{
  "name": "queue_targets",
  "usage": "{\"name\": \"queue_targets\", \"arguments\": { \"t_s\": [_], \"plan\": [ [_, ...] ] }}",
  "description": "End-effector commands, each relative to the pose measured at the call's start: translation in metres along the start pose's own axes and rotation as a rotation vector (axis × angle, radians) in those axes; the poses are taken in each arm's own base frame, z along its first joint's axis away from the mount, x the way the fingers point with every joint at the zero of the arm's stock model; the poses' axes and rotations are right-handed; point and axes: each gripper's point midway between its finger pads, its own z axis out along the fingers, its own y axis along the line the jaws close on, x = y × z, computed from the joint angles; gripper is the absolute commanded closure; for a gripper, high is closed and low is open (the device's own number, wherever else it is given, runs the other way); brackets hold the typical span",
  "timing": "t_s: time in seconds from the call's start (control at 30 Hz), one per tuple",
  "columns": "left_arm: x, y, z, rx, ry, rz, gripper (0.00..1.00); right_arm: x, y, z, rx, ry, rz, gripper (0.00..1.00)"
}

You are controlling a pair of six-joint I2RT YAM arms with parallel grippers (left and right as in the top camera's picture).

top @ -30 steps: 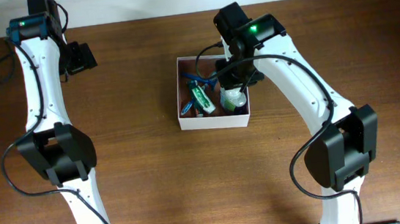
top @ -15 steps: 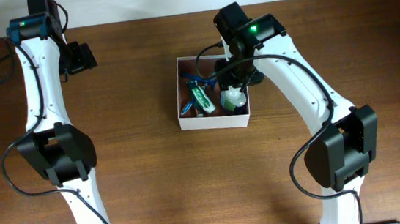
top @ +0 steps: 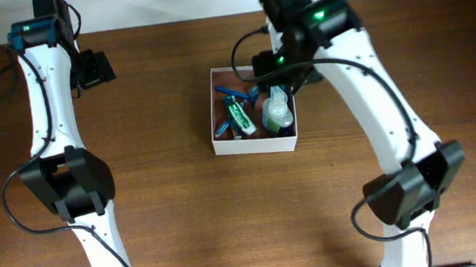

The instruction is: Pack container

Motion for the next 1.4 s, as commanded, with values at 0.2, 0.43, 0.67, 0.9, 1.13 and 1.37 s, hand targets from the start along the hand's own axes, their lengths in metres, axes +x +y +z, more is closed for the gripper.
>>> {"name": "queue_targets", "arguments": {
  "t_s": [0.2,0.43,0.67,0.9,1.13,1.37],
  "plan": [
    [-0.001,0.005,-0.007,-0.009,-0.014,-0.001,0.01,0.001,-0.025,-0.116,0.080,-0.220,0.007,0.01],
    [-0.001,0.005,-0.007,-0.009,-0.014,0.000,0.01,0.016,-0.028,-0.170,0.050,-0.342,0.012,0.02],
    [-0.001,0.005,-0.007,-0.009,-0.014,0.000,0.01,0.036,-0.031,-0.218,0.026,-0.457,0.011,0.02],
    [-0.001,0.005,-0.007,-0.009,-0.014,-0.001,0.01,0.042,-0.028,-0.227,-0.001,-0.475,0.007,0.02],
    [-0.001,0.005,-0.007,-0.009,-0.014,0.000,0.01,0.042,-0.027,-0.226,-0.006,-0.472,0.006,0.02],
    [-0.001,0.005,-0.007,-0.009,-0.014,-0.001,0.01,0.043,-0.028,-0.228,0.000,-0.478,-0.017,0.01]
  ]
}}
